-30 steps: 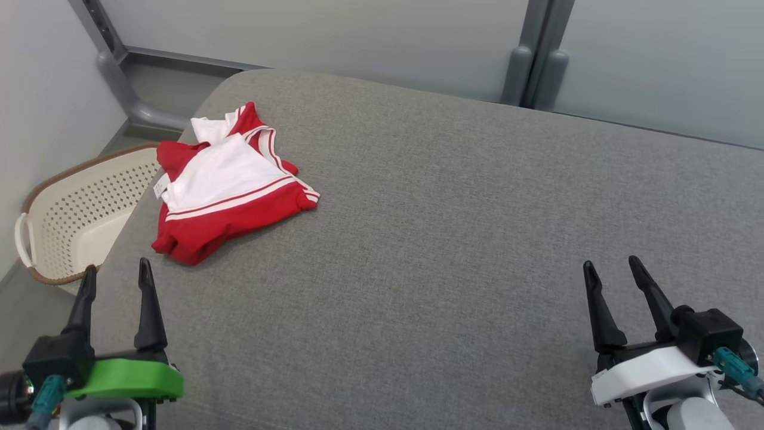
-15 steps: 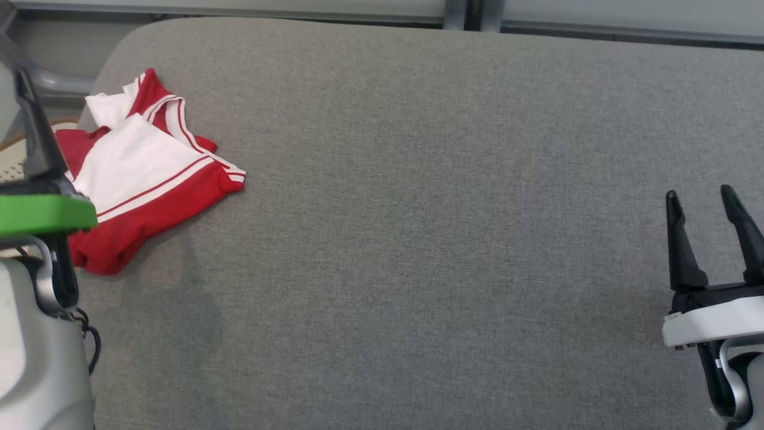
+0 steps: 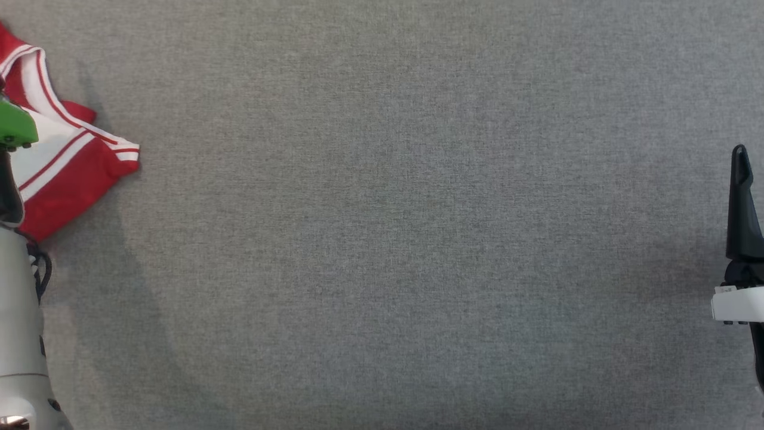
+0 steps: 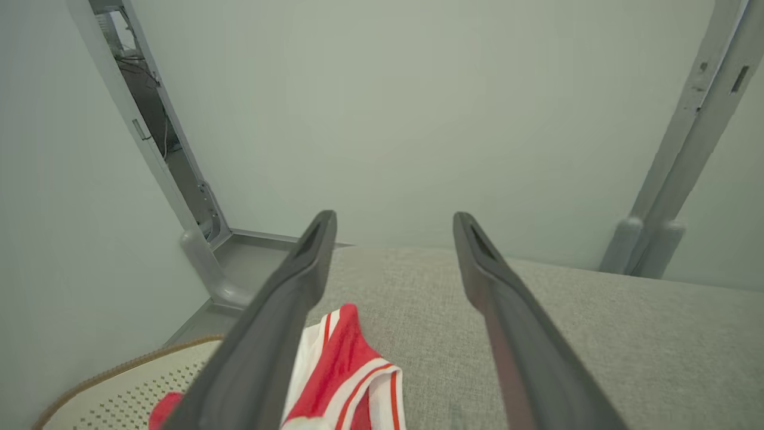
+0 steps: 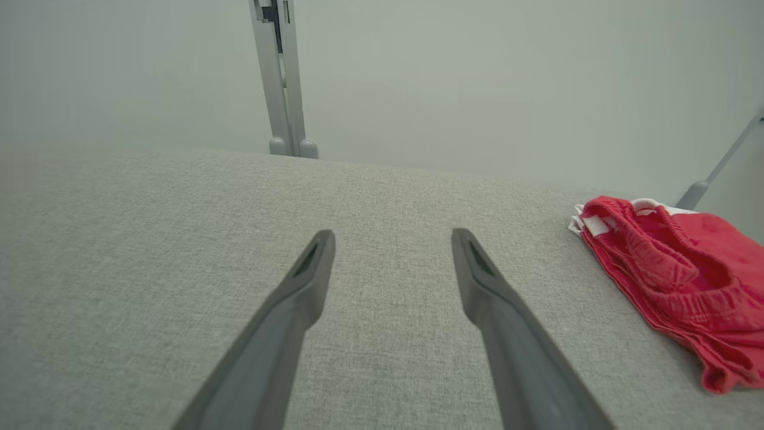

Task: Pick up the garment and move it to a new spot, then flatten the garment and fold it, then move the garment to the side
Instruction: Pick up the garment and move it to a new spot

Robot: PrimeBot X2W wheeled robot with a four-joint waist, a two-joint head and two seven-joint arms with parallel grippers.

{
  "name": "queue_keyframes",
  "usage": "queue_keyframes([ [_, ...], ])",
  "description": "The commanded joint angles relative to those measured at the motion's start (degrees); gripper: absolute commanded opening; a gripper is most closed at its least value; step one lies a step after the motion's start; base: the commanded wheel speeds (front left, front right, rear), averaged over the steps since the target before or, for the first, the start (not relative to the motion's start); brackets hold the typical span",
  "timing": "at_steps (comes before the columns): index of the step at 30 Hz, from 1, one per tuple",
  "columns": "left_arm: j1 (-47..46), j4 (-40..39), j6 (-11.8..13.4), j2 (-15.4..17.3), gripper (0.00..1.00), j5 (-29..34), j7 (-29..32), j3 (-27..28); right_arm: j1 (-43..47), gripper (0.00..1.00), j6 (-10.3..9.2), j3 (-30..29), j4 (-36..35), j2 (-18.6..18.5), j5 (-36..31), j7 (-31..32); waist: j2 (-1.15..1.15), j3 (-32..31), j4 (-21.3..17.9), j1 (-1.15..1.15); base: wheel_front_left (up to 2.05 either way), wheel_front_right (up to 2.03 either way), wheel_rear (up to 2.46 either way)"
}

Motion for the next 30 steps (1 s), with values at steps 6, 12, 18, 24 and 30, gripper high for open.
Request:
queue_keyframes([
  [6, -3.2, 12.0, 0.7, 1.9, 1.0, -1.0, 7.7, -0.3, -1.1, 1.0, -0.03, -0.5, -2.2, -0.8, -0.7, 1.3, 0.0, 5.0, -2.2, -0.01, 0.0, 0.0, 0.0],
  [12, -4.0, 20.1, 1.4, 2.2, 1.0, -1.9, 13.1, -0.4, -0.9, 1.0, -0.03, -0.7, -3.3, -1.3, -0.8, 2.0, 0.0, 5.1, -1.7, -0.01, 0.0, 0.0, 0.0],
  [18, -4.6, 24.7, 1.4, 2.3, 0.0, -2.2, 15.3, -1.2, -1.1, 1.0, -0.03, -0.2, -3.4, -1.4, -1.0, 2.7, 0.0, 4.3, -1.5, -0.01, 0.0, 0.0, 0.0],
  [24, -5.3, 24.5, 1.2, 3.4, 0.0, -2.5, 9.7, -1.2, -1.1, 1.0, -0.03, 0.8, -1.7, -0.7, -0.3, 2.0, 0.0, 1.6, -1.9, -0.01, 0.0, 0.0, 0.0],
  [30, -7.4, 21.7, 0.4, 4.0, 0.0, -1.6, 3.5, -2.8, -1.3, 1.0, -0.03, 2.3, 2.1, 0.7, 0.4, 0.1, 0.0, -2.7, -3.0, -0.01, 0.0, 0.0, 0.0],
])
